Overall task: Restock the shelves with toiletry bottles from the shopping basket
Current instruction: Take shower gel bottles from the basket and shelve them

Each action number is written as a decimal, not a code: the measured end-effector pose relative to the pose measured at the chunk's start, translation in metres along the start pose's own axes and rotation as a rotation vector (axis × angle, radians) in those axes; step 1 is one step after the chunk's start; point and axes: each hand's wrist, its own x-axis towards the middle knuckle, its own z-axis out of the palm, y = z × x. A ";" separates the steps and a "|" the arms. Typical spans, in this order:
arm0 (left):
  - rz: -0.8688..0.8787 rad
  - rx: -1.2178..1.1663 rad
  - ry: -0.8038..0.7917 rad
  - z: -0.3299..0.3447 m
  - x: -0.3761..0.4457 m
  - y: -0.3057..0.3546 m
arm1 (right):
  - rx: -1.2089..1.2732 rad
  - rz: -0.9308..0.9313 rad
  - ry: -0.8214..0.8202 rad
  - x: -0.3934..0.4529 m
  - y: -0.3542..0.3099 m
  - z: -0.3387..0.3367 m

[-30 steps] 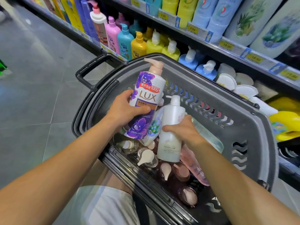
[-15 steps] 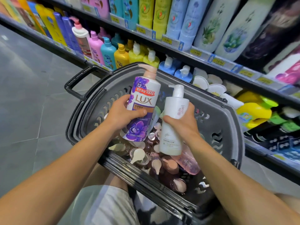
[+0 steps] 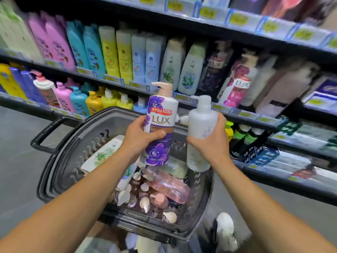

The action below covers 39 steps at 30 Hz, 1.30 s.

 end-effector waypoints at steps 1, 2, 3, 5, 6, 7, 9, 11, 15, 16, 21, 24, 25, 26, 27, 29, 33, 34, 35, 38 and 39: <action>0.007 0.006 -0.015 0.010 0.002 0.002 | -0.002 0.000 0.018 0.002 0.003 -0.010; 0.016 0.008 -0.025 0.019 0.003 0.005 | -0.006 -0.002 0.033 0.004 0.005 -0.019; 0.021 0.007 -0.036 0.029 0.004 0.007 | -0.011 -0.003 0.051 0.005 0.008 -0.028; 0.024 0.001 -0.061 0.048 0.007 0.011 | -0.028 0.003 0.094 0.009 0.017 -0.044; 0.027 -0.002 -0.074 0.058 0.008 0.013 | -0.044 0.008 0.118 0.011 0.022 -0.053; 0.029 -0.004 -0.090 0.068 0.010 0.014 | -0.068 0.018 0.140 0.013 0.027 -0.062; 0.027 -0.012 -0.120 0.087 0.014 0.017 | -0.129 0.036 0.173 0.020 0.037 -0.078; 0.024 -0.020 -0.131 0.104 0.020 0.019 | -0.163 0.044 0.197 0.028 0.048 -0.095; 0.036 -0.014 -0.141 0.136 0.036 0.022 | -0.135 0.062 0.245 0.046 0.067 -0.125; 0.038 -0.013 -0.148 0.144 0.039 0.023 | -0.126 0.070 0.252 0.050 0.071 -0.130; 0.061 -0.030 -0.186 0.185 0.057 0.031 | -0.116 0.070 0.331 0.073 0.081 -0.150; 0.076 -0.037 -0.197 0.205 0.069 0.036 | -0.092 0.069 0.365 0.092 0.083 -0.159; 0.083 -0.043 -0.203 0.210 0.073 0.037 | -0.078 0.060 0.384 0.099 0.082 -0.162; 0.089 -0.049 -0.207 0.214 0.076 0.037 | -0.068 0.049 0.405 0.107 0.082 -0.165; 0.094 -0.056 -0.208 0.217 0.080 0.036 | -0.063 0.037 0.426 0.115 0.081 -0.169; 0.099 -0.070 -0.210 0.220 0.086 0.035 | -0.060 0.011 0.469 0.132 0.078 -0.174; 0.104 -0.075 -0.222 0.220 0.098 0.033 | -0.015 -0.032 0.538 0.167 0.073 -0.177; 0.106 -0.083 -0.221 0.220 0.100 0.033 | -0.007 -0.043 0.541 0.174 0.072 -0.175; 0.109 -0.096 -0.220 0.221 0.103 0.032 | 0.004 -0.053 0.539 0.180 0.072 -0.172; 0.109 -0.120 -0.217 0.223 0.110 0.032 | 0.025 -0.058 0.541 0.191 0.077 -0.160; 0.106 -0.122 -0.220 0.223 0.112 0.031 | 0.023 -0.057 0.543 0.192 0.080 -0.156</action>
